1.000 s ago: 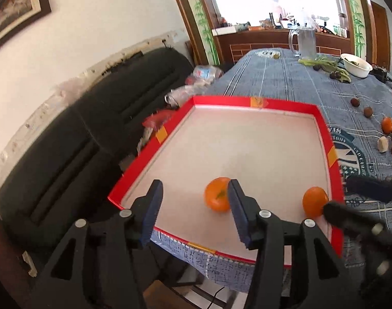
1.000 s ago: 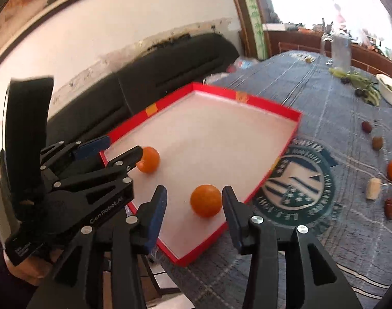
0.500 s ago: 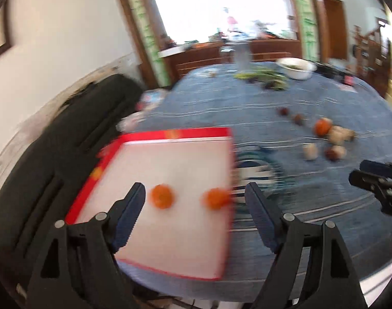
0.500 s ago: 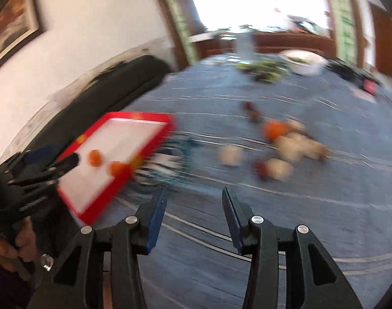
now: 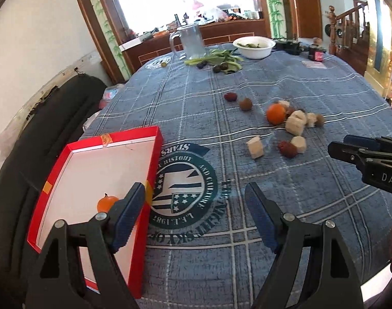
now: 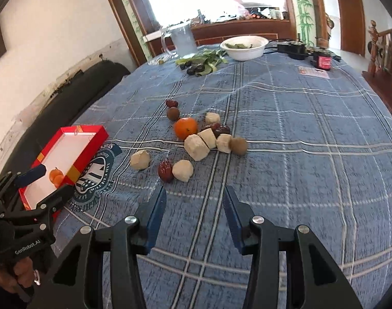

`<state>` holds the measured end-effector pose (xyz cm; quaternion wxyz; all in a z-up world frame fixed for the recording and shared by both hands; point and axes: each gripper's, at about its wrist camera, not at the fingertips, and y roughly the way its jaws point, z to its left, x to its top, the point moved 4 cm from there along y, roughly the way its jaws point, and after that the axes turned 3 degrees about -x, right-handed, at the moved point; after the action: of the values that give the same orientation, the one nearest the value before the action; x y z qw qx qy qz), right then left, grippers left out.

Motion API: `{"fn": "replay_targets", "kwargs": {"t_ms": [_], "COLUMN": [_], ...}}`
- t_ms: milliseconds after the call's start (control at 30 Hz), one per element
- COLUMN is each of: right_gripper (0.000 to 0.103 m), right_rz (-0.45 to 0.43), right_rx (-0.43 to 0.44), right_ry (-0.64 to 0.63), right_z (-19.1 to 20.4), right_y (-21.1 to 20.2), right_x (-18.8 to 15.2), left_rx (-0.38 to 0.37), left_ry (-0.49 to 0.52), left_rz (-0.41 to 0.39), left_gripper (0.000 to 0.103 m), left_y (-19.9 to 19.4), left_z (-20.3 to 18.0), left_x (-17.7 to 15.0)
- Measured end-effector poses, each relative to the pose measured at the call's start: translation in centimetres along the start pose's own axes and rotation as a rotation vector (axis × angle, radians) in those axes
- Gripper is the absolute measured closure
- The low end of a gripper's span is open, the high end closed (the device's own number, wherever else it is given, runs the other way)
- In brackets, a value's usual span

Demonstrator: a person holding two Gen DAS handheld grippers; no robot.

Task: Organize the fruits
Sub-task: 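Move both open grippers back to the fruit pile, then grasp a red date with the right gripper while the left grasps a tan cube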

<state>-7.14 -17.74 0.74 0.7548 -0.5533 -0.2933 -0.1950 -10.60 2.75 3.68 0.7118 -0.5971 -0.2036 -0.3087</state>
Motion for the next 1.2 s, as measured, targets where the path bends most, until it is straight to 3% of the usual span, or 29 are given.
{"fn": "replay_targets", "kwargs": {"t_ms": [200,367,567,767,1000,1033,1200], "right_gripper": [0.057,0.058,0.061,0.067,0.070,0.074,0.074], "right_rz": [0.028,0.114,0.160,0.125,0.123,0.122,0.114], "right_rx": [0.104,0.214,0.177,0.138,0.110,0.097,0.027], "right_ry": [-0.023,-0.034,-0.008,-0.041,-0.104,-0.132,-0.265], "right_z": [2.3,4.3,3.9,3.6,4.1,4.3,5.4], "right_y": [1.2,3.0,5.9,6.7,7.7,7.7,7.7], "right_x": [0.6,0.2,0.7,1.6,2.5,2.5,2.2], "left_rx": [0.013,0.005,-0.008,-0.093,-0.057,-0.051,-0.036], "left_ry": [-0.019,-0.029,-0.037,-0.063,-0.061,-0.062,-0.065], "left_rz": [0.028,0.042,0.054,0.093,0.102,0.105,0.116], "left_gripper": [0.023,0.023,0.023,0.023,0.023,0.023,0.023], "left_y": [1.0,1.5,1.8,2.7,3.6,3.7,4.0], "left_z": [1.1,1.5,2.1,1.7,1.3,1.4,1.2], "left_x": [-0.2,-0.2,0.0,1.1,2.0,2.0,2.3]}}
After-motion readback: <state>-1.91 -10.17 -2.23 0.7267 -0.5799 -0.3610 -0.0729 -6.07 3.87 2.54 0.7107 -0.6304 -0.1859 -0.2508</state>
